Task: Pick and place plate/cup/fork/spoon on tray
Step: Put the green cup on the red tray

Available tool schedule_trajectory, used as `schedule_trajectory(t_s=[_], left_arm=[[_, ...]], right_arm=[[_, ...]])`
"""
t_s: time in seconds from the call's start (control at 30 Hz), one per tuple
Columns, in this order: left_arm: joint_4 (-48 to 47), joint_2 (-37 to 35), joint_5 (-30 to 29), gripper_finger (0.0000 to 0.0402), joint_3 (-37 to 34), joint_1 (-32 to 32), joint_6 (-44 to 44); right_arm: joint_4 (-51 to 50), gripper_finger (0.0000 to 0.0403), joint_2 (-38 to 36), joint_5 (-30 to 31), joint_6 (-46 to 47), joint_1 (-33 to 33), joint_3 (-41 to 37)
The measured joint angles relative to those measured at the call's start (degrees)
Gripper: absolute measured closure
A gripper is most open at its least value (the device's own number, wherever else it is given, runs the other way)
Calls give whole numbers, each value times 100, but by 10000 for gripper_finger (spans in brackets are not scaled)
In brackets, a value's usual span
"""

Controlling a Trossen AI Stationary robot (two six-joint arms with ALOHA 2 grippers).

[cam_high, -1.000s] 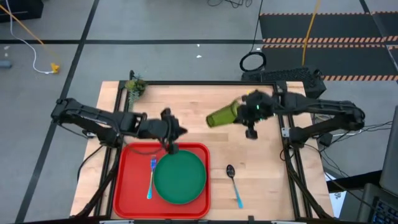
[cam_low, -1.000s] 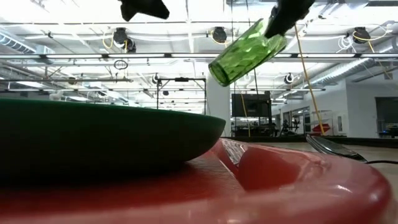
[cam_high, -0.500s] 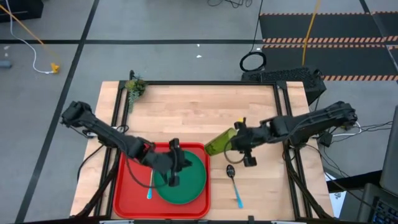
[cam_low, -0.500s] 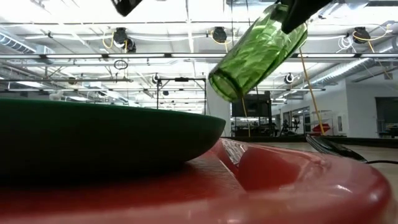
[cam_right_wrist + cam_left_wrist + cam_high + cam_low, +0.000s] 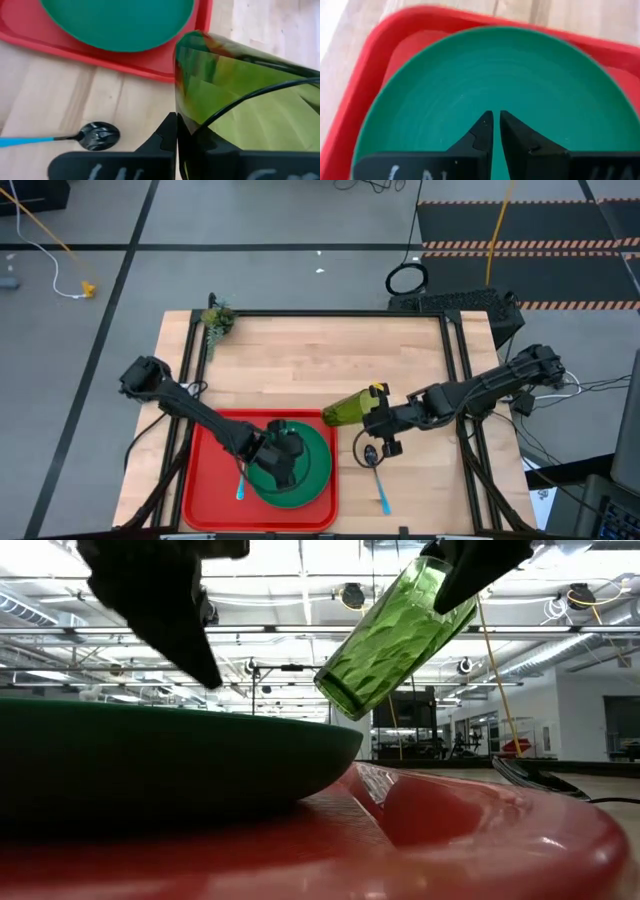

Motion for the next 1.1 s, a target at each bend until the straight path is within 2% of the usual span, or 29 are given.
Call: schedule_trajectory(t_s=[0.37,0.77,1.1], left_arm=[[-283,592,510,366,0,-59,-562],[-1203,610,612,366,2,-223,-1113],[-1382,599,942,366,4,-223,-1163]], right_arm=[[457,403,0,-5,312,251,2],[595,403,1,-40,458,330,2],[513,403,594,-76,279,330,9]])
